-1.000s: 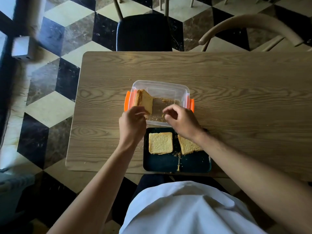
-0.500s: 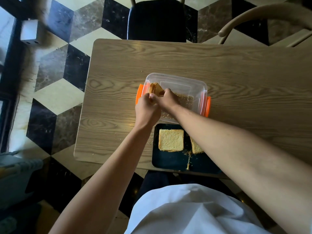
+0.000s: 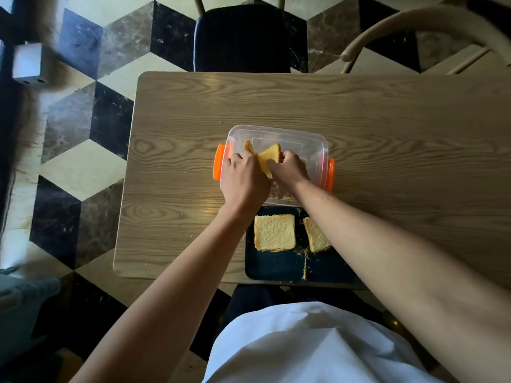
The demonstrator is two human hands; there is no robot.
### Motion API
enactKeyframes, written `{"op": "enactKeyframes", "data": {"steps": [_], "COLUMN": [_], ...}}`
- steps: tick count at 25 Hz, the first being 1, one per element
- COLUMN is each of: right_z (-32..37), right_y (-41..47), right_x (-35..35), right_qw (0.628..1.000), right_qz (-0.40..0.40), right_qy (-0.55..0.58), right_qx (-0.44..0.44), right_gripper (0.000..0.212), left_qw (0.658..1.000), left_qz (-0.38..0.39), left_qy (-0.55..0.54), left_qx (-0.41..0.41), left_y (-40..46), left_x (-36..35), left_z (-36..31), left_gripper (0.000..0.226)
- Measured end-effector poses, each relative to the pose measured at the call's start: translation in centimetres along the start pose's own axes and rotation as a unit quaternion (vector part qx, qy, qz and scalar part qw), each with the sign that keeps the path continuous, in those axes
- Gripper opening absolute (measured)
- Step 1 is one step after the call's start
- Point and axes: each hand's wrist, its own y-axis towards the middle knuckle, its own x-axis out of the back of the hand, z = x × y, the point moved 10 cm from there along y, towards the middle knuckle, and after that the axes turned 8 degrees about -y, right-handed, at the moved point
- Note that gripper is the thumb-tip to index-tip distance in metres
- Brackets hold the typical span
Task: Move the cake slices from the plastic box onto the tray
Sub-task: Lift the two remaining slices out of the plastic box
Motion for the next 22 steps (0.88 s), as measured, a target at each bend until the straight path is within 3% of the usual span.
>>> {"op": "enactKeyframes", "data": {"steps": [4,8,12,17,22], "right_z": [-0.3,0.2,0.6,1.4,-0.9], "right_y": [0.8,1.1,-0.6,-5.5,-11.9], "right_x": [0.1,0.5,1.8,6.5,13.0], "right_qw": [0.998,0.993,0.989,0.981,0.976], "right_qz": [-0.015,-0.043,-0.065,-0.118,-0.168], "right_qy": [-0.053,-0.109,-0.115,-0.110,-0.014], "right_qx": [-0.008,0.022,0.059,0.104,0.134], "right_gripper": [0.033,0.020,0.021,0.026,0.020], "left_qw": [0.997,0.998,0.998,0.986,0.939], "left_qz": [0.011,-0.001,-0.051,-0.094,-0.146], "left_qy": [0.079,0.062,-0.035,-0.138,-0.306], "left_qx": [-0.014,-0.020,-0.022,-0.003,-0.063], "left_y": [1.1,2.4,2.9,1.3,-4.4], "left_x": [-1.1,-0.7,0.1,1.7,6.6], "left_z": [-0.4,0.2,0.6,0.8,0.3], "left_gripper": [0.059,0.056,0.042,0.044,0.034]}}
